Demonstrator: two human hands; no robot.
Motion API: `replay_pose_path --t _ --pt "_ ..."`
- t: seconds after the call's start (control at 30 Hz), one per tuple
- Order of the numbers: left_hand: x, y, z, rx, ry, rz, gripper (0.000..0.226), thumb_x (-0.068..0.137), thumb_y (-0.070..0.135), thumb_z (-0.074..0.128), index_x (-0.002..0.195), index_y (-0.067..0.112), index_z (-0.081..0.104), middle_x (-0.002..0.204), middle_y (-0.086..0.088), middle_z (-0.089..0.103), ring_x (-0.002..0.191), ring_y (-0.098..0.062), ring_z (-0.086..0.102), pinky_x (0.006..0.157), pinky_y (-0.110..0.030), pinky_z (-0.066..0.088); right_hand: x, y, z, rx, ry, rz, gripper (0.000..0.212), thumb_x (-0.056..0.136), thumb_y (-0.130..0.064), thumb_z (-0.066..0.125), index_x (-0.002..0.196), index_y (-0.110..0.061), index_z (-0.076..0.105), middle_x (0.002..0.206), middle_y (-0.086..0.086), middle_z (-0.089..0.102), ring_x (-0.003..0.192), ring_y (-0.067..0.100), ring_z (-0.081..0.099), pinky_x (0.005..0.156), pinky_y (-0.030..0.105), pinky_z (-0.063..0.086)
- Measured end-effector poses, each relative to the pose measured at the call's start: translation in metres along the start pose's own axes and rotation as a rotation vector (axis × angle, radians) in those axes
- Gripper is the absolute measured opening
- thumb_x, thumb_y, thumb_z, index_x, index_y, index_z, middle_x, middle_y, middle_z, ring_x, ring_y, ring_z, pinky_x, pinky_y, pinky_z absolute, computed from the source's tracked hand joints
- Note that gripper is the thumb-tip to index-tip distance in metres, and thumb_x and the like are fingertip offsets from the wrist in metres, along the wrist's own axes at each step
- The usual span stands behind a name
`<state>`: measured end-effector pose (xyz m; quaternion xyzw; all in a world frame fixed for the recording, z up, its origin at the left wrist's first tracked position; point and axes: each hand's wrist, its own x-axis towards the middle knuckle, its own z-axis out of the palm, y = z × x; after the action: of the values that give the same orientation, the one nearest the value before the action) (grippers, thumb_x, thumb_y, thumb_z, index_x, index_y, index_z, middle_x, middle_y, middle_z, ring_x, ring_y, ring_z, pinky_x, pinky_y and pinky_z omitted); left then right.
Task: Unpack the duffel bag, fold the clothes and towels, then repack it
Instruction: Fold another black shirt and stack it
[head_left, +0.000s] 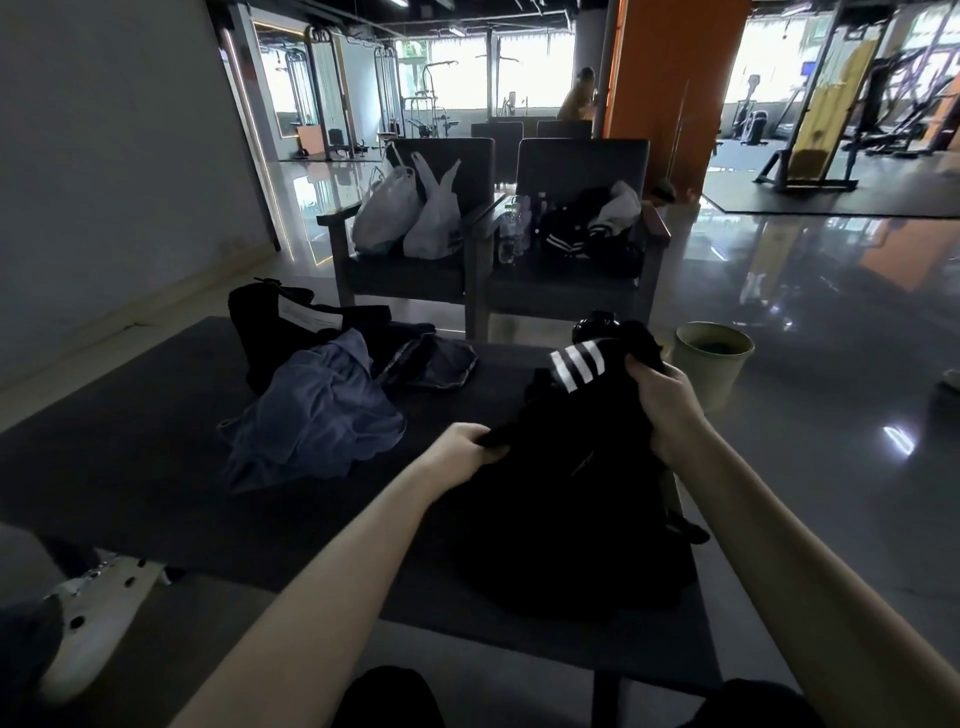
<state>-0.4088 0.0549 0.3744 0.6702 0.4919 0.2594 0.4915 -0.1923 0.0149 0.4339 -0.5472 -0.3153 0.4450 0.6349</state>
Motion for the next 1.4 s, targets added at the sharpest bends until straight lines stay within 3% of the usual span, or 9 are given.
replay_pose_path --t 0.1,0.2,0.33,0.43,0.53,0.7,0.9,1.13,1.4 --pt "0.0 0.014 -0.02 -0.058 0.127 0.065 0.016 0.091 0.001 0.057 0.081 0.012 0.063 0.066 -0.001 0.058 0.048 -0.005 0.054 0.05 -0.014 0.042 0.016 0.011 -0.023 -0.385 0.087 -0.058 0.009 0.085 -0.02 0.06 0.089 -0.015 0.065 0.085 0.008 0.066 0.077 0.023 0.063 0.072 0.033 0.052" --pt "0.0 0.038 -0.031 -0.003 0.122 0.141 0.015 0.09 0.003 0.059 0.089 0.014 0.068 0.072 0.002 0.065 0.056 0.001 0.061 0.06 -0.015 0.048 0.018 0.018 -0.022 -0.801 0.071 -0.109 0.053 0.078 -0.025 0.072 0.125 -0.008 0.052 0.123 0.013 0.056 0.111 0.027 0.055 0.094 0.036 0.046" --pt "-0.004 0.072 -0.032 0.213 0.002 0.163 0.012 0.086 0.023 0.07 0.074 0.021 0.07 0.063 0.007 0.065 0.055 -0.004 0.06 0.054 -0.017 0.047 -0.001 0.013 0.011 -0.939 -0.387 -0.402 0.094 0.068 -0.026 0.084 0.146 -0.023 0.031 0.152 0.0 0.027 0.14 0.017 0.022 0.115 0.033 0.021" --pt "-0.005 0.089 -0.025 0.345 -0.028 0.173 0.022 0.076 0.034 0.077 0.067 0.019 0.066 0.059 0.006 0.062 0.053 -0.006 0.058 0.053 -0.022 0.046 -0.009 0.013 0.031 -0.829 -0.643 -0.339 0.047 0.07 -0.015 0.082 0.112 -0.021 0.062 0.107 -0.002 0.064 0.096 0.009 0.059 0.088 0.03 0.047" --pt "-0.011 0.091 -0.028 0.433 -0.14 0.106 0.025 0.071 0.027 0.081 0.086 0.012 0.069 0.08 -0.004 0.071 0.072 -0.016 0.07 0.066 -0.029 0.057 -0.005 0.012 0.031 -0.795 -0.539 -0.379 0.011 0.077 -0.005 0.073 0.079 -0.015 0.068 0.063 -0.005 0.057 0.053 -0.001 0.048 0.06 0.026 0.04" --pt "-0.016 0.085 -0.023 0.57 -0.269 0.205 0.024 0.074 0.012 0.077 0.096 0.01 0.067 0.093 -0.01 0.069 0.078 -0.019 0.067 0.073 -0.036 0.055 -0.006 0.005 0.023 -0.904 -0.752 -0.392 0.078 0.07 -0.005 0.08 0.137 -0.021 0.045 0.132 -0.018 0.041 0.119 -0.005 0.042 0.099 0.011 0.033" --pt "-0.005 0.087 -0.021 0.544 -0.189 0.208 0.037 0.071 0.011 0.078 0.097 0.026 0.056 0.089 0.006 0.062 0.075 -0.01 0.061 0.062 -0.023 0.048 -0.01 0.009 0.02 -0.776 -0.686 -0.303 0.016 0.079 -0.002 0.072 0.073 -0.013 0.063 0.061 -0.007 0.053 0.051 -0.001 0.046 0.054 0.018 0.037" --pt "0.002 0.047 -0.015 0.195 -0.083 0.102 0.004 0.088 0.017 0.066 0.086 0.013 0.066 0.074 0.002 0.06 0.071 -0.012 0.058 0.067 -0.024 0.045 -0.007 -0.007 0.003 -0.694 -0.515 -0.228 0.004 0.086 -0.011 0.066 0.087 -0.008 0.064 0.065 -0.004 0.059 0.057 0.007 0.055 0.052 0.014 0.042" --pt "-0.003 0.06 0.007 0.17 -0.144 0.19 0.017 0.075 0.018 0.08 0.085 0.012 0.068 0.074 0.007 0.066 0.067 -0.002 0.062 0.067 -0.017 0.05 -0.007 -0.011 0.002 -0.5 -0.316 -0.296 0.016 0.089 -0.016 0.064 0.075 -0.013 0.07 0.064 -0.001 0.066 0.057 0.007 0.059 0.057 0.018 0.046"
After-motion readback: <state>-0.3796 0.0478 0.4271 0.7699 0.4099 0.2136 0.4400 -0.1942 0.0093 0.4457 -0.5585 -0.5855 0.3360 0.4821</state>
